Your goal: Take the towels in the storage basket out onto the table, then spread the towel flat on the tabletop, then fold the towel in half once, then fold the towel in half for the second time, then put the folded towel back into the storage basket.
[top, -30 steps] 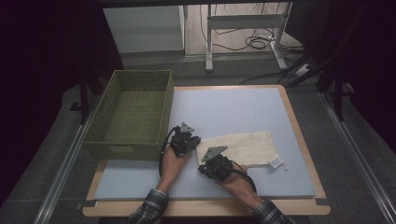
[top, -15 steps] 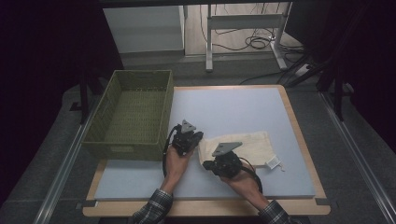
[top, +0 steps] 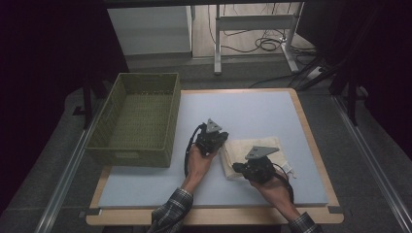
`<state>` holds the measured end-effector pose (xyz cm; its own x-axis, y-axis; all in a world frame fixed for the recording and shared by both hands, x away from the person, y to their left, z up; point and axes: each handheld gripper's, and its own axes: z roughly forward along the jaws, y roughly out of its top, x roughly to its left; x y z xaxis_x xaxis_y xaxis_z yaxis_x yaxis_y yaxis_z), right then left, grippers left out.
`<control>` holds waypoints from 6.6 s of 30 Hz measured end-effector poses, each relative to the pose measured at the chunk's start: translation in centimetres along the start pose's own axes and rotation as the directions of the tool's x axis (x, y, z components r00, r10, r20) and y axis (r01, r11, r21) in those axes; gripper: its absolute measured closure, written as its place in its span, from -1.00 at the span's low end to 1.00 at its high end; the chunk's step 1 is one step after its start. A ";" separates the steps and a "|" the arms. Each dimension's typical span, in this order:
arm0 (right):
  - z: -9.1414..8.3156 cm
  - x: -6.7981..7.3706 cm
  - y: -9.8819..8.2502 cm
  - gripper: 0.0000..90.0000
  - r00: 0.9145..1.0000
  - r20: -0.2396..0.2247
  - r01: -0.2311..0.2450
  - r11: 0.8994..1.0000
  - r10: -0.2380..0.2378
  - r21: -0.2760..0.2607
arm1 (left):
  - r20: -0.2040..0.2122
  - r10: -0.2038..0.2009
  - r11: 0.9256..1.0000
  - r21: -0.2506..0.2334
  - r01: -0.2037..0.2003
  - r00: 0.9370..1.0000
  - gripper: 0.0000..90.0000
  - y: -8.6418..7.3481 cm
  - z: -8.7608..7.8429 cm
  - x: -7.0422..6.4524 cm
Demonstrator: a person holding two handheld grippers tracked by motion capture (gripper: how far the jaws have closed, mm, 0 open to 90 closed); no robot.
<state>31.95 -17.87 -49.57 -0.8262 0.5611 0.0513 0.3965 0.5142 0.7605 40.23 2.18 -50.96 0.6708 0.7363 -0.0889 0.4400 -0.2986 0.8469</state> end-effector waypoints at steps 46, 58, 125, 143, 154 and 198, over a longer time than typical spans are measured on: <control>-8.2 -8.0 -7.5 0.85 0.950 0.179 -0.248 0.967 0.254 -0.056 | 0.135 0.122 0.991 0.032 -0.128 0.983 0.55 6.6 10.6 -7.4; -9.9 -8.8 -9.3 0.62 0.926 0.254 -0.278 0.960 0.280 -0.044 | 0.099 0.126 0.990 0.053 -0.132 0.987 0.33 5.7 8.2 -5.7; -6.9 -10.1 -7.7 0.81 0.911 0.204 -0.375 0.926 0.357 0.052 | 0.092 0.007 0.984 0.179 -0.023 0.996 -0.15 2.1 6.0 -1.9; -7.1 -10.2 -7.7 0.82 0.920 0.182 -0.362 0.930 0.346 0.061 | 0.132 0.067 0.966 0.238 -0.097 0.989 0.80 1.9 6.6 -3.7; -7.3 -9.8 -7.3 0.82 0.927 0.134 -0.360 0.932 0.351 0.050 | 0.109 0.085 0.974 0.202 -0.106 0.990 0.84 2.4 5.4 -3.1; -4.1 -6.3 1.8 0.82 0.965 -0.082 -0.249 0.968 0.249 0.004 | -0.054 0.201 0.930 0.324 -0.173 0.978 0.83 5.1 -3.8 1.9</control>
<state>36.23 -23.16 -45.82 -0.7314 0.6162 0.2920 0.5917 0.3607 0.7209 41.49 4.41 -44.77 0.7125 0.6928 0.1111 0.4866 -0.6020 0.6331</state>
